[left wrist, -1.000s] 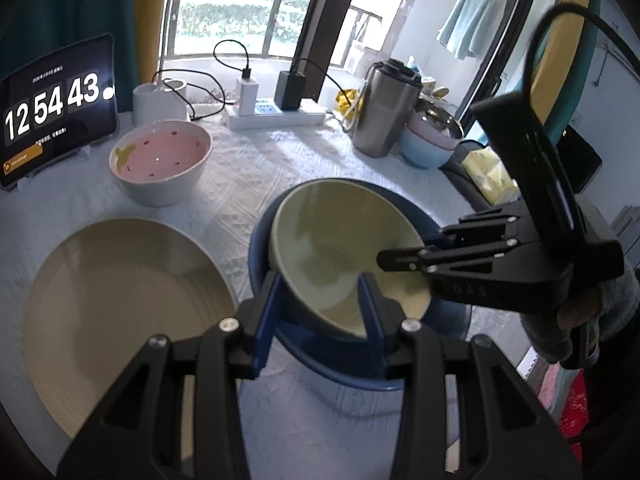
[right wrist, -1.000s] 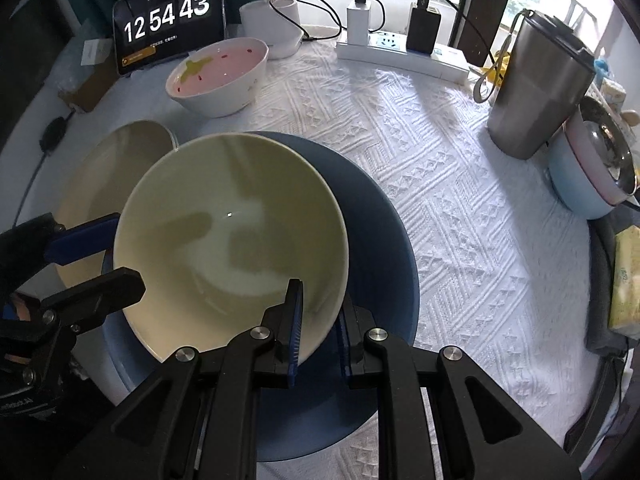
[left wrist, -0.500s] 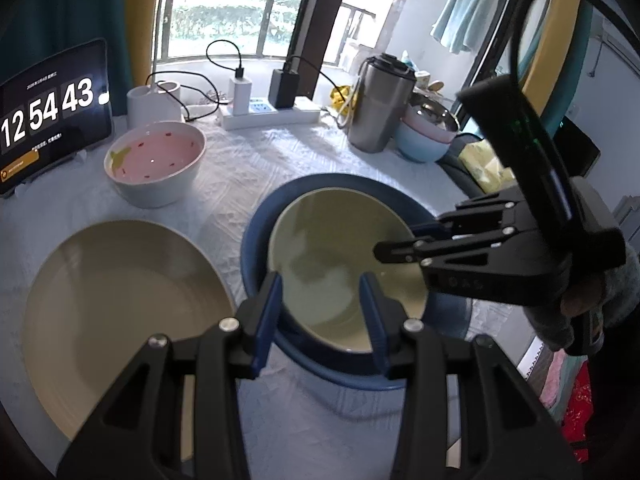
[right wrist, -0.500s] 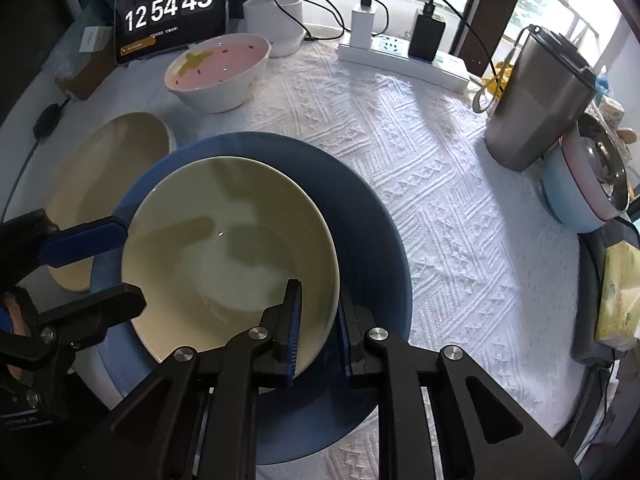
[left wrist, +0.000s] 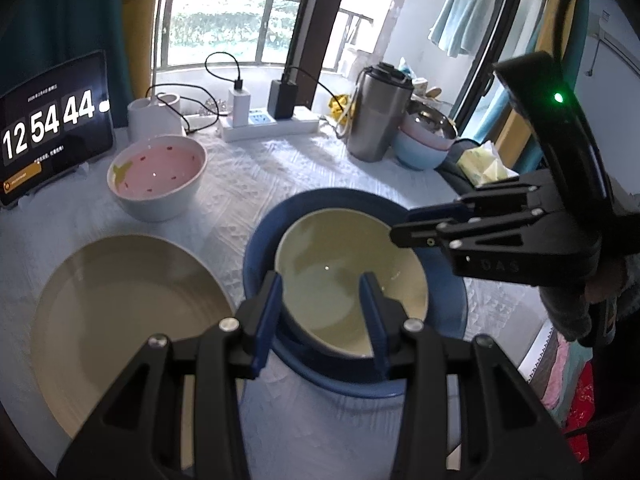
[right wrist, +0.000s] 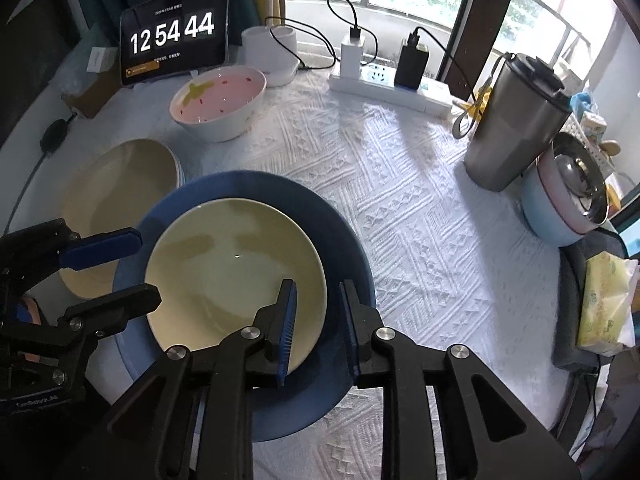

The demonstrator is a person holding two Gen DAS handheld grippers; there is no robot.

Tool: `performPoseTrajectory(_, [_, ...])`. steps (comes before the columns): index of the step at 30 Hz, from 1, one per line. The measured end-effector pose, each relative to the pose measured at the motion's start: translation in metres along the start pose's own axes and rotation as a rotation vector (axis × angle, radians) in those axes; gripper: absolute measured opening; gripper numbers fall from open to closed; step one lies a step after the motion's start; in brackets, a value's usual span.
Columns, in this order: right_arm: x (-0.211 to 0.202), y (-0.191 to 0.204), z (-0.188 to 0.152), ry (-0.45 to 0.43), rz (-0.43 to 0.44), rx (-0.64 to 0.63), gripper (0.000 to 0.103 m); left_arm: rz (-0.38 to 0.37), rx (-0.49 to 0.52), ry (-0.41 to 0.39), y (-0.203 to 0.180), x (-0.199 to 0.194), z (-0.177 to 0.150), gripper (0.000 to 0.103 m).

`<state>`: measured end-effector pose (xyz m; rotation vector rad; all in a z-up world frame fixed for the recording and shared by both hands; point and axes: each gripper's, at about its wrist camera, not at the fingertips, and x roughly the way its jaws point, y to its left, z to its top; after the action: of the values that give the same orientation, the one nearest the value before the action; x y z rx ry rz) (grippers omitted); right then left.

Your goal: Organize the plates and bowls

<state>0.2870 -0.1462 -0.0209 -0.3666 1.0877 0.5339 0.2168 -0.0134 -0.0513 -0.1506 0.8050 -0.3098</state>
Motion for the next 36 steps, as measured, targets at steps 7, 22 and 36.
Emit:
performPoseTrajectory(7, [-0.01,0.002,0.004,-0.023,0.001,-0.009,0.023,0.014,-0.016,-0.029,0.007,-0.005,0.008,0.042])
performPoseTrajectory(22, [-0.021,0.013,0.02,-0.057,-0.018,-0.041,0.024,0.047,-0.069,-0.071,0.031,-0.014,0.018,0.043])
performPoseTrajectory(36, [-0.022,0.03,0.053,-0.095,-0.011,-0.068,0.024,0.088,-0.096,-0.124,0.065,-0.024,0.034,0.044])
